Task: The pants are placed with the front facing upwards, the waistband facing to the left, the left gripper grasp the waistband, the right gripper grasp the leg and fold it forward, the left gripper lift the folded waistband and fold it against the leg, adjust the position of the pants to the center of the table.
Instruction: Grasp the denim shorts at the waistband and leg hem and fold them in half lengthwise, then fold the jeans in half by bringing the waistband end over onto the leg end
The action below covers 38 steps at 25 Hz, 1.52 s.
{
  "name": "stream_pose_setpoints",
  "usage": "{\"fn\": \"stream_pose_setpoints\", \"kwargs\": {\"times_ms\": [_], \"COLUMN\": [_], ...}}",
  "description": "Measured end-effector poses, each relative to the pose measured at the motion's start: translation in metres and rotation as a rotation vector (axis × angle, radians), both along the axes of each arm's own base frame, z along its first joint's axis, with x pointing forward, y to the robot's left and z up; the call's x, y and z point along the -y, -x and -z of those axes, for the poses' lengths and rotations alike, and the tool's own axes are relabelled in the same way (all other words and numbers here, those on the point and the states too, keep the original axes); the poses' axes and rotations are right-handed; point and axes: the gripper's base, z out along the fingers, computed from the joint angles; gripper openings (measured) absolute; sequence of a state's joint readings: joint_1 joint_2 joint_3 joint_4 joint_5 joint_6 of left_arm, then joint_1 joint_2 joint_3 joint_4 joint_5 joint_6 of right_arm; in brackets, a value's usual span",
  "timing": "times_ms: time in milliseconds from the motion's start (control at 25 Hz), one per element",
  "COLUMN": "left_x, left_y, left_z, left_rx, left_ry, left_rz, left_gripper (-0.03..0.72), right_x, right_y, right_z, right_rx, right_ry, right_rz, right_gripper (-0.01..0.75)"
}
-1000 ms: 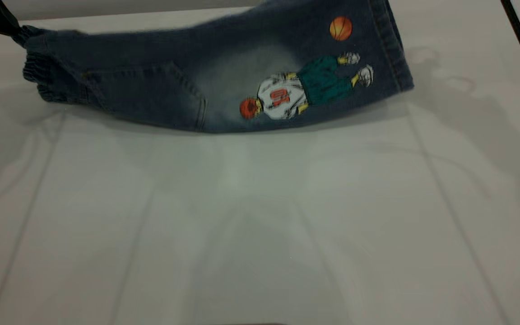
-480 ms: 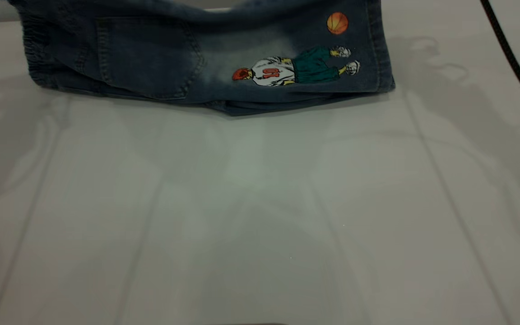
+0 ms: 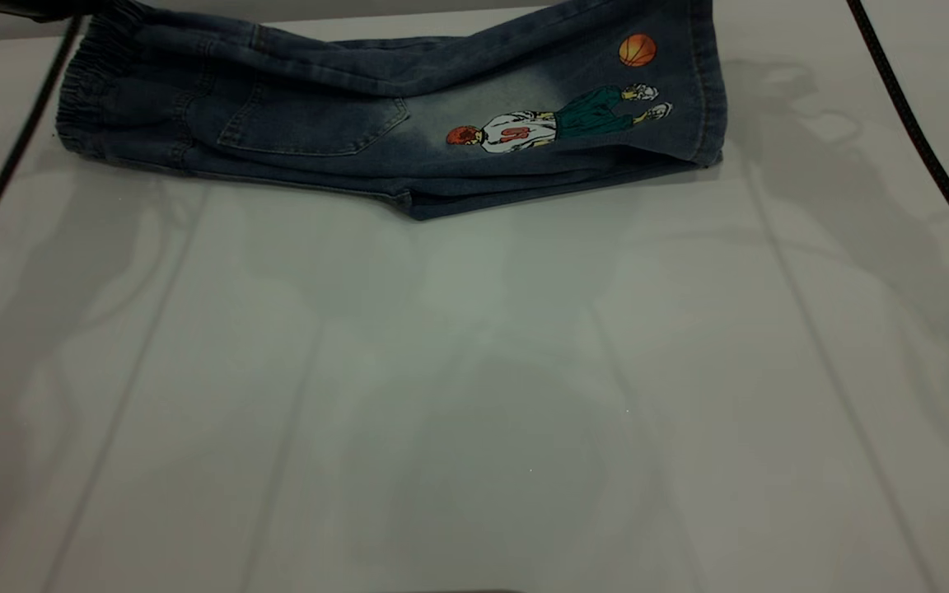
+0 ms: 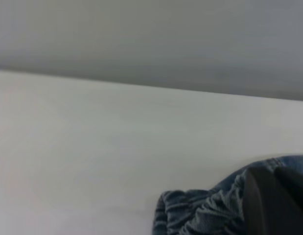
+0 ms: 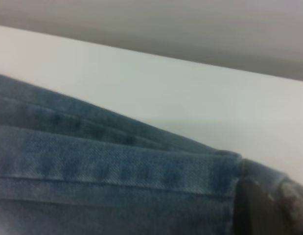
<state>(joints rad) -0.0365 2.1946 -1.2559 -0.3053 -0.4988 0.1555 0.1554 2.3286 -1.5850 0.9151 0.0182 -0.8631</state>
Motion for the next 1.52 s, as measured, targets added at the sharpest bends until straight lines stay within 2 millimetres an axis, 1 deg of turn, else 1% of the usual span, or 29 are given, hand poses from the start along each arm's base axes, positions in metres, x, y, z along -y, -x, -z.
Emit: {"fn": "stream_pose_setpoints", "kwargs": {"times_ms": [80, 200, 280, 360, 440, 520, 560, 600, 680, 760, 920, 1040, 1120, 1240, 1280, 1520], "left_x": [0.001, 0.001, 0.001, 0.001, 0.002, 0.002, 0.003, 0.004, 0.007, 0.005, -0.019, -0.045, -0.056, -0.066, -0.067, -0.070], "left_y": [0.000, 0.000, -0.001, -0.001, -0.001, 0.001, 0.003, 0.007, 0.015, 0.023, 0.029, 0.026, 0.023, 0.014, 0.010, -0.025], "left_z": [0.003, 0.005, 0.004, 0.002, -0.008, -0.027, -0.036, -0.048, -0.064, -0.071, -0.072, -0.073, -0.072, -0.063, -0.059, -0.023], "left_rx": [-0.001, -0.005, 0.001, 0.015, 0.032, 0.041, 0.031, -0.002, -0.075, -0.203, -0.418, -0.483, -0.510, -0.564, -0.584, -0.682], "left_ry": [-0.016, -0.038, -0.061, -0.083, -0.089, -0.083, -0.077, -0.069, -0.057, -0.041, 0.028, 0.059, 0.069, 0.088, 0.094, 0.117], "left_rz": [0.015, 0.026, 0.036, 0.048, 0.051, 0.058, 0.066, 0.083, 0.117, 0.153, 0.150, 0.110, 0.095, 0.091, 0.096, 0.128], "left_gripper": [0.025, 0.047, 0.078, 0.130, 0.192, 0.269, 0.299, 0.335, 0.372, 0.392, 0.399, 0.400, 0.400, 0.402, 0.402, 0.402], "right_x": [0.000, -0.001, -0.002, -0.004, -0.007, -0.012, -0.014, -0.017, -0.022, -0.030, -0.047, -0.062, -0.071, -0.081, -0.083, -0.096], "right_y": [0.000, 0.000, 0.000, 0.001, 0.004, 0.007, 0.009, 0.012, 0.017, 0.023, 0.033, 0.039, 0.042, 0.046, 0.047, 0.056], "right_z": [0.002, 0.002, 0.001, 0.002, 0.000, -0.007, -0.013, -0.019, -0.031, -0.036, -0.036, -0.036, -0.035, -0.035, -0.035, -0.034], "right_rx": [-0.004, -0.015, -0.022, -0.039, -0.065, -0.092, -0.104, -0.118, -0.146, -0.187, -0.249, -0.270, -0.280, -0.286, -0.288, -0.333], "right_ry": [-0.001, -0.023, -0.045, -0.064, -0.088, -0.118, -0.137, -0.156, -0.196, -0.230, -0.258, -0.259, -0.256, -0.252, -0.251, -0.251], "right_rz": [-0.001, 0.003, 0.008, -0.003, -0.032, -0.075, -0.100, -0.128, -0.182, -0.243, -0.332, -0.381, -0.408, -0.433, -0.439, -0.509], "right_gripper": [0.055, 0.142, 0.249, 0.363, 0.477, 0.557, 0.585, 0.599, 0.605, 0.598, 0.584, 0.583, 0.582, 0.582, 0.582, 0.582]}}
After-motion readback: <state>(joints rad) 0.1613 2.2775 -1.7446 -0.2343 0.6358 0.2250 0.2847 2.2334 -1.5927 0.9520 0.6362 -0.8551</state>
